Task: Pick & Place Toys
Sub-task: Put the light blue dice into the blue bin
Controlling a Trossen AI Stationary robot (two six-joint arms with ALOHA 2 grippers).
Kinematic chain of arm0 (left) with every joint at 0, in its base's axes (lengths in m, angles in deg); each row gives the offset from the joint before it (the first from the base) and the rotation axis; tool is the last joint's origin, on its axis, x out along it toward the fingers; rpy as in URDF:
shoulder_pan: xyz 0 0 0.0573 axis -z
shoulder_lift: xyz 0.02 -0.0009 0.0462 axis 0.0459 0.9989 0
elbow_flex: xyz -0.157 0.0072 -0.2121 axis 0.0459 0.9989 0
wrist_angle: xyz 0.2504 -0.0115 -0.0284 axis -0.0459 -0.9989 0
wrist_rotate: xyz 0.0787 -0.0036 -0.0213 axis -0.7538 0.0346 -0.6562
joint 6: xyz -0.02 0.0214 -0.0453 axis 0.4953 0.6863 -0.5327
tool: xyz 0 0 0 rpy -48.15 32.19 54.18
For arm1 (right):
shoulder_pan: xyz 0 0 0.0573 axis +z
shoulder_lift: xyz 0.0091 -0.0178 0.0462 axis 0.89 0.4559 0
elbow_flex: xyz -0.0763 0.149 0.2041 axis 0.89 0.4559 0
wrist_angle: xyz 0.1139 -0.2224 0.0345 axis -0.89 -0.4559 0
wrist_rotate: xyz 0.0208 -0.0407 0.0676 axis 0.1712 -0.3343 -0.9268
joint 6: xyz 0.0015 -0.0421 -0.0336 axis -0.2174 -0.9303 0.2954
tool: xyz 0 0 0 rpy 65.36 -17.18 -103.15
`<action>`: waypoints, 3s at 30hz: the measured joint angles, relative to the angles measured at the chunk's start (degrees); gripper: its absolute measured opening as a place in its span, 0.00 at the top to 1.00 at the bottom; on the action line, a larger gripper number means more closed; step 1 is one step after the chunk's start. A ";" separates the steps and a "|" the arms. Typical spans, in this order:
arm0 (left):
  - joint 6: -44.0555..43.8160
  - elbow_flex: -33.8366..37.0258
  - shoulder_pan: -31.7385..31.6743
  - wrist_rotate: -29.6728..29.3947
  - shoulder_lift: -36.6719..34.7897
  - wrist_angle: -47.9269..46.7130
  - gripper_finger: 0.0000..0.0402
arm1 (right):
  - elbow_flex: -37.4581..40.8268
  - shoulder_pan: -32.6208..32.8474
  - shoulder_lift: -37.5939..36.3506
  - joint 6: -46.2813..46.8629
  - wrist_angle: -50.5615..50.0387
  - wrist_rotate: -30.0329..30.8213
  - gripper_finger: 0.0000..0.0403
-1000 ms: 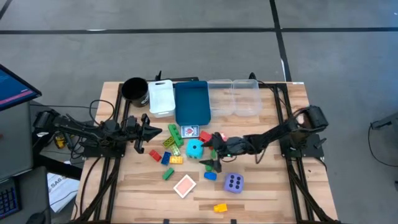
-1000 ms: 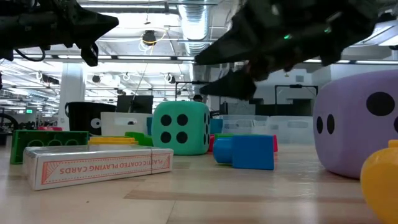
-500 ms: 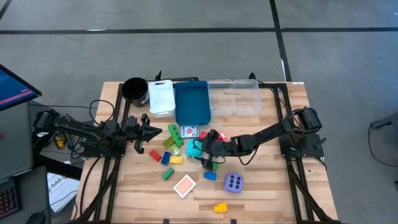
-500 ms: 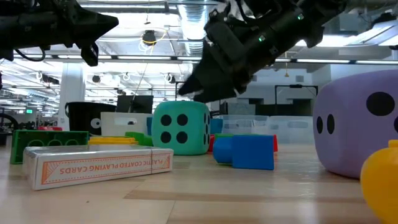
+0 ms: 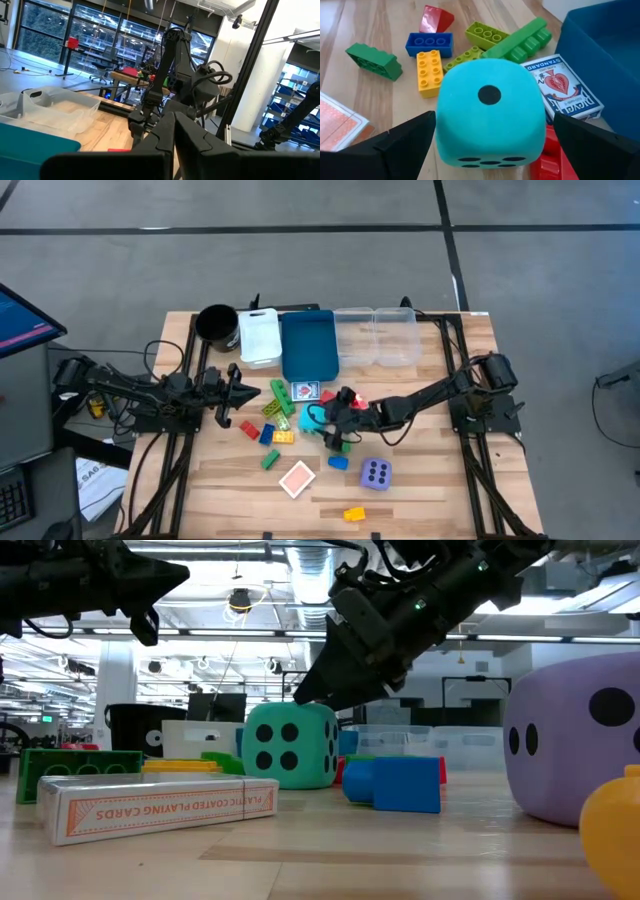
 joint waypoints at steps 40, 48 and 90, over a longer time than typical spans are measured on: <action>0.11 0.00 0.00 -0.27 0.00 0.00 0.99 | 0.00 -0.68 0.00 5.34 -3.13 -2.69 0.01; 0.17 0.00 0.00 -0.22 0.00 0.00 0.99 | 0.04 -0.68 0.92 5.35 -2.87 -2.58 0.01; 0.16 0.00 0.00 -0.31 0.00 -0.28 0.99 | -4.33 -1.14 2.67 6.07 0.16 -0.01 0.17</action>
